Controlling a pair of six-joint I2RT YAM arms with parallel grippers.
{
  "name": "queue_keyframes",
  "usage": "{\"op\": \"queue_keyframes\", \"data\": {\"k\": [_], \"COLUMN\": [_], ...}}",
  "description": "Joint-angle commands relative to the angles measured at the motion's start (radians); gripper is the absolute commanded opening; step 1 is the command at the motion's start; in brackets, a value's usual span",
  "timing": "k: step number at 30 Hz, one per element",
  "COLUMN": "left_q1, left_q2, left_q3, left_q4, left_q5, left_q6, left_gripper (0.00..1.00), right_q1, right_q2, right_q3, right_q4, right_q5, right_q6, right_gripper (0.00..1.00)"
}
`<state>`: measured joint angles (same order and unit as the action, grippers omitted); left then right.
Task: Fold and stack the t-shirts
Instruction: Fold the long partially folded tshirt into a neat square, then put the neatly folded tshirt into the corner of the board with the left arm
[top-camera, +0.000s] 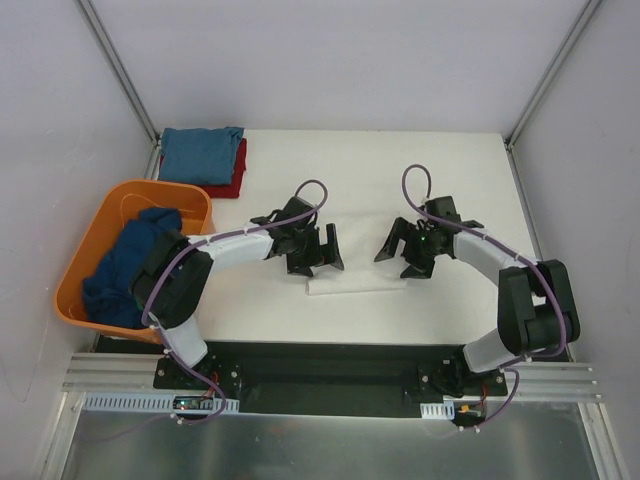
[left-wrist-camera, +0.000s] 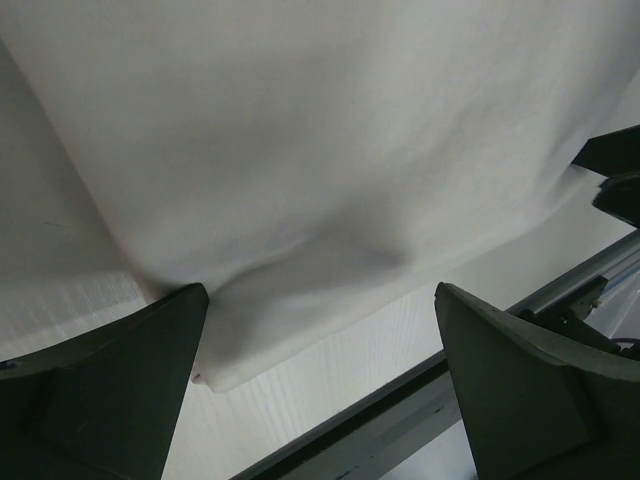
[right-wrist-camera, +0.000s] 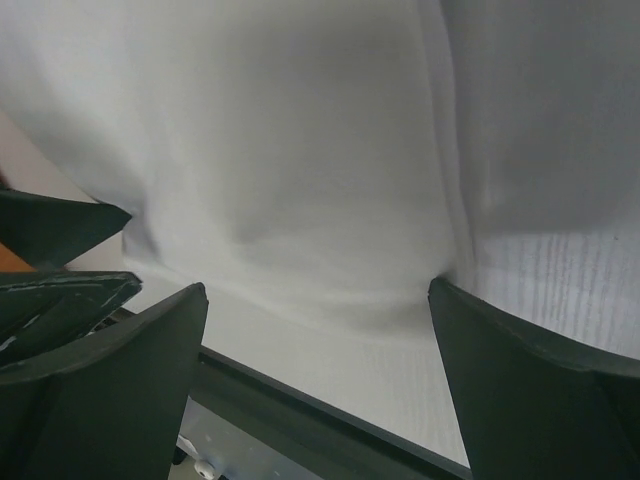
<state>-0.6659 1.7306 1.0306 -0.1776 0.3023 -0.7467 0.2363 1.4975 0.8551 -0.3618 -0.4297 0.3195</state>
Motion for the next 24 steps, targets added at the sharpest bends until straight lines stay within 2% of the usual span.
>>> {"op": "queue_keyframes", "data": {"k": [1,6,9,14,17,20,24], "left_q1": [0.000,0.000,0.003,0.002,0.012,0.060,0.103], "left_q2": [-0.006,-0.081,-0.143,-0.253,-0.308,-0.274,-0.168], "left_q3": [-0.072,-0.092,-0.067,-0.032,-0.029,0.014,0.084], "left_q4": [-0.003,-0.005,-0.035,-0.135,-0.181,-0.212,-0.218], "left_q5": [-0.042,-0.046,-0.046,-0.143,-0.279,-0.298,-0.266], "left_q6": [-0.020,-0.014,0.006,0.041,0.064,0.084,0.109], "left_gripper": [0.99,0.99,0.99,0.99,0.99,0.99,0.99], "right_q1": [0.005,0.005,0.006,0.005,0.005,0.003,0.000], "right_q2": [0.029,0.001,-0.084,-0.346,-0.509,-0.649,-0.769], "right_q3": [-0.027,-0.011,0.039,0.101,0.091,0.061,0.044], "right_q4": [0.038,0.029,-0.025,-0.152,-0.196,-0.241,-0.295], "right_q5": [0.039,0.019,0.017,0.172,0.330,0.481,0.540], "right_q6": [0.004,-0.010,-0.039,-0.120,-0.135,-0.134,-0.166], "right_gripper": [0.97,0.97,0.97,0.97,0.97,0.97,0.97]}}
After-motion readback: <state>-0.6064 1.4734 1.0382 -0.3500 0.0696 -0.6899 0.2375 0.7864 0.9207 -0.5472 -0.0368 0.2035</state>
